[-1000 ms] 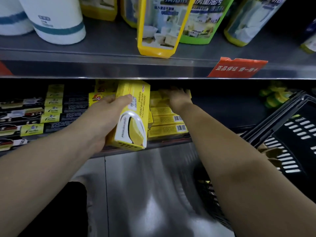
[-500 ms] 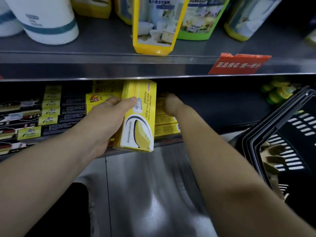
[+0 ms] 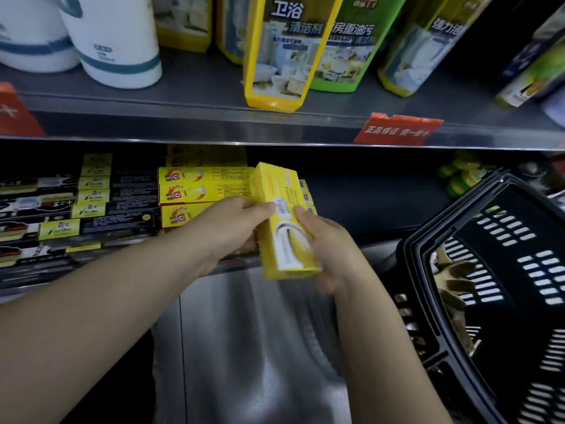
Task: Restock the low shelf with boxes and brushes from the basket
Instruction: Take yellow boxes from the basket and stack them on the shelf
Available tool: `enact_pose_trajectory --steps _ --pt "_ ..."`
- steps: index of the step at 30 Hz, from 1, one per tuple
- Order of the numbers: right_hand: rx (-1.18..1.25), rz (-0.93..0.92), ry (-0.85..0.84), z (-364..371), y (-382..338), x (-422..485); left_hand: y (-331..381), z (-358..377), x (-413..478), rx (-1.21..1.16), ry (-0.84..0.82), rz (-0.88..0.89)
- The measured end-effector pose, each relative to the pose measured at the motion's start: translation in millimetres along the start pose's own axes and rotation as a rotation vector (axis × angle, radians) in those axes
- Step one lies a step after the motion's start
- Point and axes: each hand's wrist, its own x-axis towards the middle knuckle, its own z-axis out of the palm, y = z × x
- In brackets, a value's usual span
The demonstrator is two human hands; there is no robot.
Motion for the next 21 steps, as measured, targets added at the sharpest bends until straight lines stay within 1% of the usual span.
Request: enact_pose_trajectory --steps 1,3,6,9,11,12,14,17,19,21 --pt "-0.116 -0.022 0.080 -2 -5 4 1 0 -1 0.083 0.006 0.025" --pt "-0.437 -0.094 0.226 -10 -18 22 3 -4 0 0.297 0.040 0.129" --pt "-0.880 -0.138 0.364 -21 -35 66 9 -14 1 0.538 0.101 0.322" --pt "-1.233 -0.163 0.408 -25 -50 109 10 -21 2 0.741 0.175 0.460" --pt "-1.545 -0.169 0.347 -26 -54 133 6 -24 5 0.868 0.188 0.508" --pt "-1.664 -0.195 0.308 -26 -55 143 4 -25 7 0.904 0.185 0.518" --pt "-1.780 -0.273 0.250 -28 -53 161 3 -27 11 0.932 0.181 0.516" --pt "-1.845 -0.346 0.191 -27 -49 182 3 -31 19 0.940 0.191 0.508" --pt "-1.836 -0.371 0.152 -23 -47 193 3 -32 24 0.945 0.207 0.513" --pt "-1.754 -0.394 0.119 -19 -44 206 3 -30 28 0.978 0.216 0.524"
